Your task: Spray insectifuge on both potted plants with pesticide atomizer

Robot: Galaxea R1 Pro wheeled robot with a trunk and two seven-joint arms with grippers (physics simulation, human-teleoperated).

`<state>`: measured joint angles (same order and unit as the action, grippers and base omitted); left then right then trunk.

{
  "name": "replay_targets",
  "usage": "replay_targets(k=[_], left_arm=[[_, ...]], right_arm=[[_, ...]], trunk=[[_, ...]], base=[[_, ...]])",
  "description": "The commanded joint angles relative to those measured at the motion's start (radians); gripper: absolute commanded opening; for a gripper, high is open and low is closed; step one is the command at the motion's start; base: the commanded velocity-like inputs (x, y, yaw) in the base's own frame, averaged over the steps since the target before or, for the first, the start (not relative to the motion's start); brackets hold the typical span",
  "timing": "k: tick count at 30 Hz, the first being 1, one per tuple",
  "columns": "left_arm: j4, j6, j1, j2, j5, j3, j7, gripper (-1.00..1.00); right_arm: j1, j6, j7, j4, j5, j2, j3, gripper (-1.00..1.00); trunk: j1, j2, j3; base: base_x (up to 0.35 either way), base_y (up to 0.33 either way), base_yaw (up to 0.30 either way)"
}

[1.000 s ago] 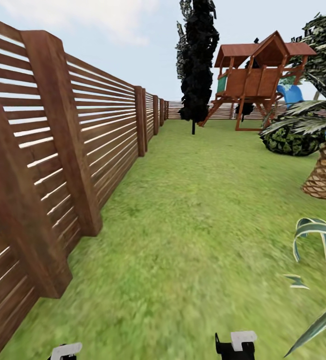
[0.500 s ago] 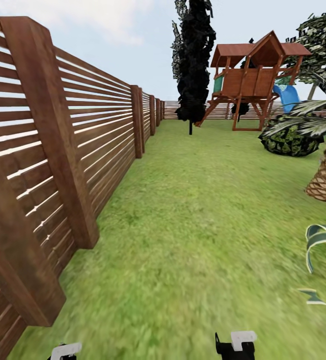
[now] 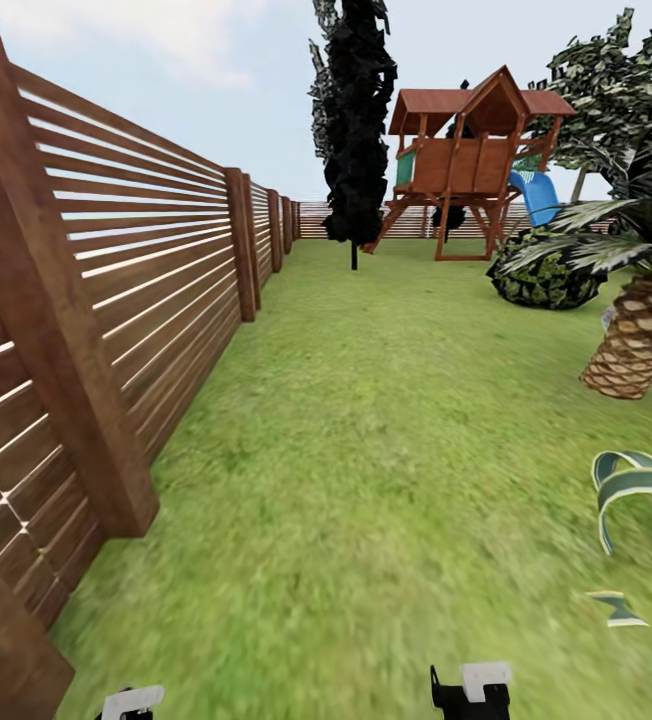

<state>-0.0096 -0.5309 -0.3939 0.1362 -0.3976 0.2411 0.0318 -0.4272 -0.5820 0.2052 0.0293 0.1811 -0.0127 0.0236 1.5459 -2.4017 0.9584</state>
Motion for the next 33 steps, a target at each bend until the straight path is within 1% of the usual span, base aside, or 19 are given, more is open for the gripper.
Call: replay_targets(k=[1,5,15,33], left_arm=[[0.000,-0.003,0.000,0.000,-0.010,0.007,0.003,-1.00],[0.000,-0.003,0.000,0.002,-0.011,0.007,0.002,-1.00],[0.000,-0.003,0.000,0.002,-0.012,0.007,0.002,-1.00],[0.000,-0.003,0.000,0.002,-0.012,0.007,0.002,-1.00]], right_arm=[[-0.001,-0.001,0.008,-0.001,0.011,-0.001,0.002,1.00],[-0.001,-0.001,0.008,-0.001,0.011,-0.001,0.002,1.00],[-0.001,-0.001,0.008,0.000,0.011,-0.001,0.002,1.00],[-0.001,0.001,0.008,-0.001,0.011,0.000,0.002,1.00]], trunk=[[0.000,0.000,0.001],[0.000,0.000,0.001],[0.000,0.000,0.001],[0.000,0.000,0.001]], base=[[0.324,-0.114,-0.262],[0.327,-0.081,-0.262],[0.338,-0.005,-0.247],[0.339,0.000,-0.010]])
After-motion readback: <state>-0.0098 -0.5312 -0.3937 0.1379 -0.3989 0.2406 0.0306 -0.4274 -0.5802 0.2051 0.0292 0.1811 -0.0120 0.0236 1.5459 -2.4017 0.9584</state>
